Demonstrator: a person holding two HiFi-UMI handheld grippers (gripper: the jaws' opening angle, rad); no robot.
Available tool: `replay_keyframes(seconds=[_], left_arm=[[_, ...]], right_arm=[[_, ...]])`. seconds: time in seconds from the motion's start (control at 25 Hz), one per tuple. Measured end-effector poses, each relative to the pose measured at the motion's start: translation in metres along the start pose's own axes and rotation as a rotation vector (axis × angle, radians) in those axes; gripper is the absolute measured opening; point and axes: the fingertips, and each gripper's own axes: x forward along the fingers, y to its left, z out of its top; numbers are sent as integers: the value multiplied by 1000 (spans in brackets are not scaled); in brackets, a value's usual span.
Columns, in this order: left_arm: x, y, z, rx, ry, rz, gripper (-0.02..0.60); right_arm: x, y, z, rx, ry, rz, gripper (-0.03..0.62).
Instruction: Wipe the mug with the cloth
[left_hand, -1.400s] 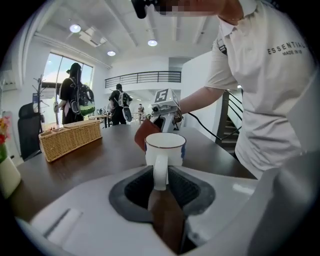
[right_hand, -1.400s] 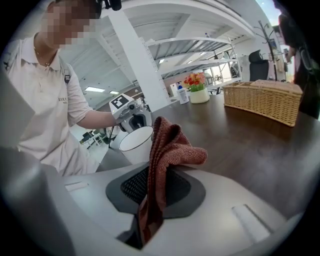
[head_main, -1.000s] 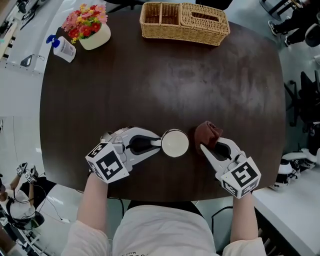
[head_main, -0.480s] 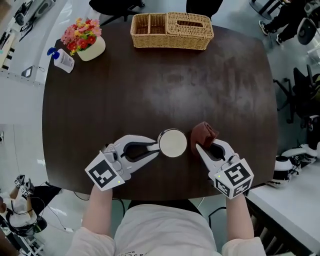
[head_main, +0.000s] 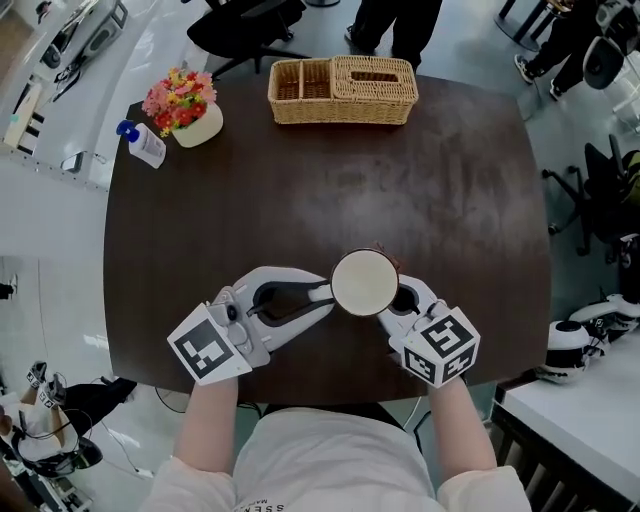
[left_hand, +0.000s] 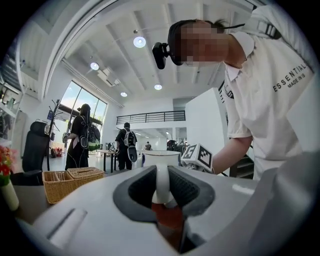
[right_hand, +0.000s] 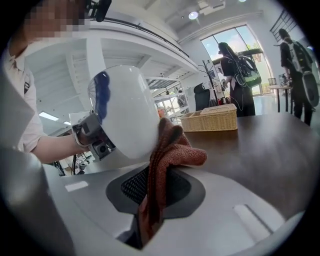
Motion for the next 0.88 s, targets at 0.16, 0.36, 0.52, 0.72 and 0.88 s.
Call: replay_keyframes(seconds=[0.16, 0.36, 0.52, 0.72, 0.88], left_arm=[[2, 5, 4, -40, -14, 29, 77], [-2, 8, 6, -42, -31, 37, 78], [-2, 9, 4, -32, -26, 38, 78], [-5, 7, 0, -23, -12, 39, 78], [-5, 3, -4, -14, -18, 36, 78]], right_arm=[[6, 14, 12, -10, -18, 35, 83], [7, 30, 10, -19, -15, 105, 83], [8, 40, 3, -52, 26, 131, 83], [-1, 50, -7, -84, 67, 177, 81], [-21, 39, -15, -143, 103, 122, 83]])
